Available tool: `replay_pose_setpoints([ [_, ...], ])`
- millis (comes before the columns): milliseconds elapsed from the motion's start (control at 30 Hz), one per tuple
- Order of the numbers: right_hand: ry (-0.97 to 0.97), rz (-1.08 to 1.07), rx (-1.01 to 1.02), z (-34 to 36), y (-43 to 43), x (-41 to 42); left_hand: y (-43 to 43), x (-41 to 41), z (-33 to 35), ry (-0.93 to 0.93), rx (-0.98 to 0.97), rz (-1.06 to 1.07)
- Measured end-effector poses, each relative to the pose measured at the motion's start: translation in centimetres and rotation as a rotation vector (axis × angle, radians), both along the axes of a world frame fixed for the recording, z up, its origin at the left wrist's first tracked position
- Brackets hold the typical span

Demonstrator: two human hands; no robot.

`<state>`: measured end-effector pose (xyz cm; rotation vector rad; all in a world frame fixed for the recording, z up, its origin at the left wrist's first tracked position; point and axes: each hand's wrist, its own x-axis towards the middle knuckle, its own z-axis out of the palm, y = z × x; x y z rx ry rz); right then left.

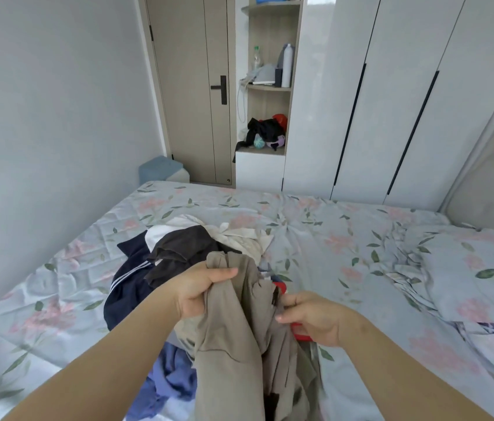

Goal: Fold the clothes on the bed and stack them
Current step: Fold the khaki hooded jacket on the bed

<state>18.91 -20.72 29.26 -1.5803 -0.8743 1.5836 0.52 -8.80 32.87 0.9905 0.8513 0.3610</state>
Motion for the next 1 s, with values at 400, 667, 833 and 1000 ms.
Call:
replay_pose_setpoints([
  [400,0.152,-0.355,0.307,5.3,0.2,1.3,1.8,-2.1,4.0,0.197,0.345,-0.358],
  [667,0.259,-0.562,0.869,15.2,0.8,2.9,2.9,0.2,11.2,0.314,1.281,0.155],
  [833,0.248,-0.341,0.185,9.5,0.7,3.1,1.2,2.5,4.7,0.154,0.073,0.105],
  [1000,0.099,-0.111,-0.222,2.2,-2.0,1.7,-0.1,3.2,0.9,0.265,-0.101,0.071],
])
